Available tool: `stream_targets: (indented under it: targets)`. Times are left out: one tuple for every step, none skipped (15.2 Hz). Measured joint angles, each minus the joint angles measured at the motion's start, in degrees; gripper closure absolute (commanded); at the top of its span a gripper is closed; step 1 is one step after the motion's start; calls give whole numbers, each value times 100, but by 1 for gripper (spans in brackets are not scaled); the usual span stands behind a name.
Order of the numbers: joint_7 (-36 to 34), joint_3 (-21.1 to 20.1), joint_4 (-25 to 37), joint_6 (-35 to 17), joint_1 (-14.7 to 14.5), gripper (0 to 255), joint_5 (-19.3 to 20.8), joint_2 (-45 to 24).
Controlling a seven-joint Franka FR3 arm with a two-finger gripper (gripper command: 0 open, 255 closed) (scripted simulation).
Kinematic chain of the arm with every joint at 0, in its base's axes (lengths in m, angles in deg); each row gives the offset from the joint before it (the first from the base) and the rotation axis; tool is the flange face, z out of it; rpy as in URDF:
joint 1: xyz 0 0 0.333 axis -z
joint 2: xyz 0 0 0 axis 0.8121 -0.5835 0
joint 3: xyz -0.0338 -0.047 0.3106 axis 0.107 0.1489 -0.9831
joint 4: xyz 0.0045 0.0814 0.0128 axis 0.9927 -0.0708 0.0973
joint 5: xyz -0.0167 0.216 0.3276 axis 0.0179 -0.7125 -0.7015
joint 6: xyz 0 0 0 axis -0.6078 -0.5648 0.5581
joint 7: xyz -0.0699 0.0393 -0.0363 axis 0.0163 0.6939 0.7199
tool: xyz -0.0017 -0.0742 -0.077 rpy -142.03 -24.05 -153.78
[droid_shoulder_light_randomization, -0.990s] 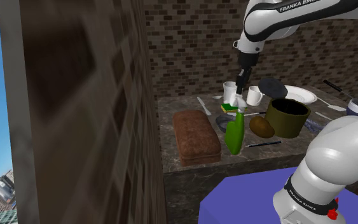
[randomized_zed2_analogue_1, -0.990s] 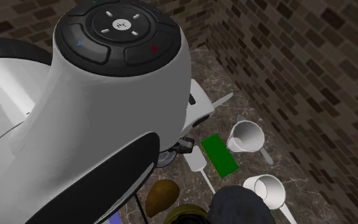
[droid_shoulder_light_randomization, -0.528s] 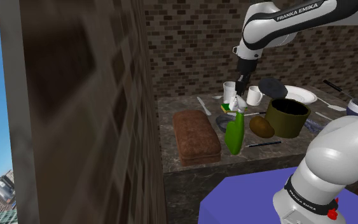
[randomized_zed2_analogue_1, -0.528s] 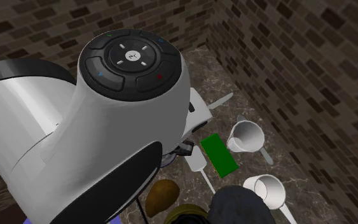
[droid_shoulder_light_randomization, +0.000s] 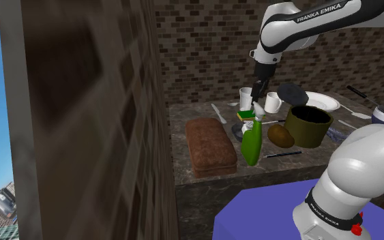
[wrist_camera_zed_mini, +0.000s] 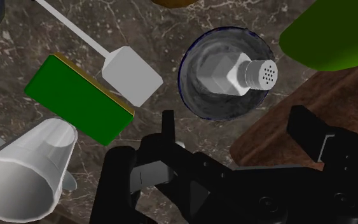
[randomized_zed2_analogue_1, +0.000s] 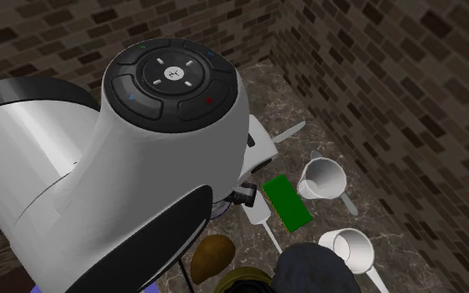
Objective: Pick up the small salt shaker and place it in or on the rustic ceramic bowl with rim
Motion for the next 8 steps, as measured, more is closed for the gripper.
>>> stream_targets:
  targets:
    - [0, 0, 0, 0, 0, 0, 0, 0]
    - [0, 0, 0, 0, 0, 0, 0, 0]
    - [8, 0, 62, 82, 4, 0, 1, 23]
    - [-2, -20, 190, 238, -2, 0, -9, 55]
    - [16, -17, 365, 400, -2, 0, -13, 44]
    - [-9, -52, 495, 582, -12, 0, -28, 96]
    - [-3, -54, 573, 667, -12, 0, -31, 103]
    - [0, -55, 615, 715, -12, 0, -32, 106]
